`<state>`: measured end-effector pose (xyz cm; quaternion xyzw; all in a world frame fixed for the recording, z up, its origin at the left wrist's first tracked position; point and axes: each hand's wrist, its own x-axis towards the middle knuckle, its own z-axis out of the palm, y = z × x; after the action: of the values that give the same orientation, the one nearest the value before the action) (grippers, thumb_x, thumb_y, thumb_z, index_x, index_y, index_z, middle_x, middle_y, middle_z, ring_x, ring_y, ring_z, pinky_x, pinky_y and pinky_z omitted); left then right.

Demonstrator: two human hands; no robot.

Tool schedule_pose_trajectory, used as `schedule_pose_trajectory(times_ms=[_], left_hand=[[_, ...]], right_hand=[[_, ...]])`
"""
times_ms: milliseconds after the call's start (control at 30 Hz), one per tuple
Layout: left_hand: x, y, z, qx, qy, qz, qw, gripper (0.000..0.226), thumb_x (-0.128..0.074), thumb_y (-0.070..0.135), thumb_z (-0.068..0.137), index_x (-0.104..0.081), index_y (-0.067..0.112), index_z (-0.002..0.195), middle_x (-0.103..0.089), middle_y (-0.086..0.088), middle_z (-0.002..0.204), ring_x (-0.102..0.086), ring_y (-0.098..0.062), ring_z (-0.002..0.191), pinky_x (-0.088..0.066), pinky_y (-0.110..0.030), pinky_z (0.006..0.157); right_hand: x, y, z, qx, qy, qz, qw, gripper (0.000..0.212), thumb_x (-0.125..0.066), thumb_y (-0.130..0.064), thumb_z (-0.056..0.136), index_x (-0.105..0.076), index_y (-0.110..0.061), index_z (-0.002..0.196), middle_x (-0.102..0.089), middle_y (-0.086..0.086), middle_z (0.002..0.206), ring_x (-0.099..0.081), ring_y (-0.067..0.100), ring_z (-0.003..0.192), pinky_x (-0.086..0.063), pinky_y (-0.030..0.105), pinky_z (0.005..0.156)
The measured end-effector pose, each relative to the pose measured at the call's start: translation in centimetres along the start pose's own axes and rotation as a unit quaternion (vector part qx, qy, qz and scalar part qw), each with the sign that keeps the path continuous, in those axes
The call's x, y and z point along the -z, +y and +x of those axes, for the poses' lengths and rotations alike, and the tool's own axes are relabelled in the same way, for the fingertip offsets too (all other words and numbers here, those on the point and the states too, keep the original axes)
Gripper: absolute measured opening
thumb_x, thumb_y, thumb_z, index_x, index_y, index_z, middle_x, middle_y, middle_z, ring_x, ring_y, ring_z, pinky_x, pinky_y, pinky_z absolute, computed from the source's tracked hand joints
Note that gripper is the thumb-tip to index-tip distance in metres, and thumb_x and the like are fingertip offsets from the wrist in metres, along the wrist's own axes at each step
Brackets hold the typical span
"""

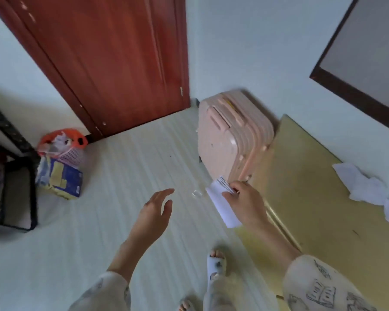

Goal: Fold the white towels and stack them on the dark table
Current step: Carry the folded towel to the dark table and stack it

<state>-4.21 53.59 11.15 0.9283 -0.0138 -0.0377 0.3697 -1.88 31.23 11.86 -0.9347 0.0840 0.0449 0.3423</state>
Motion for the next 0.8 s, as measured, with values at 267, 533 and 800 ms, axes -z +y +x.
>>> schedule_pose_trajectory(times_ms=[267, 533, 800], left_hand=[[17.0, -13.2, -6.2, 0.143, 0.158, 0.010, 0.977, 0.031, -0.043, 0.015, 0.095, -0.054, 0.017, 0.124, -0.058, 0.001, 0.124, -0.058, -0.017, 0.108, -0.042, -0.023, 0.092], [31.5, -24.0, -6.4, 0.237, 0.275, 0.008, 0.932, 0.032, -0.052, 0.017, 0.092, -0.054, 0.015, 0.124, -0.061, 0.000, 0.118, -0.059, -0.016, 0.107, -0.044, -0.024, 0.088], [42.8, -33.1, -6.6, 0.264, 0.303, -0.071, 0.913, 0.071, -0.070, 0.030, 0.080, -0.034, 0.021, 0.140, -0.036, 0.009, 0.142, -0.033, -0.006, 0.132, -0.025, -0.017, 0.105]], right_hand=[[-11.8, -22.4, 1.9, 0.217, -0.183, -0.017, 0.959, 0.018, -0.058, -0.021, 0.082, -0.049, -0.015, 0.068, -0.046, -0.003, 0.064, -0.042, 0.019, 0.063, -0.030, 0.027, 0.053], [-23.8, -43.7, 4.4, 0.429, -0.300, -0.066, 0.850, 0.015, -0.062, -0.025, 0.083, -0.055, -0.023, 0.070, -0.048, -0.006, 0.069, -0.046, 0.017, 0.070, -0.033, 0.029, 0.062], [-33.6, -60.8, 2.5, 0.565, -0.424, -0.082, 0.703, 0.014, -0.064, -0.025, 0.084, -0.069, -0.018, 0.094, -0.066, -0.002, 0.093, -0.057, 0.013, 0.087, -0.038, 0.019, 0.068]])
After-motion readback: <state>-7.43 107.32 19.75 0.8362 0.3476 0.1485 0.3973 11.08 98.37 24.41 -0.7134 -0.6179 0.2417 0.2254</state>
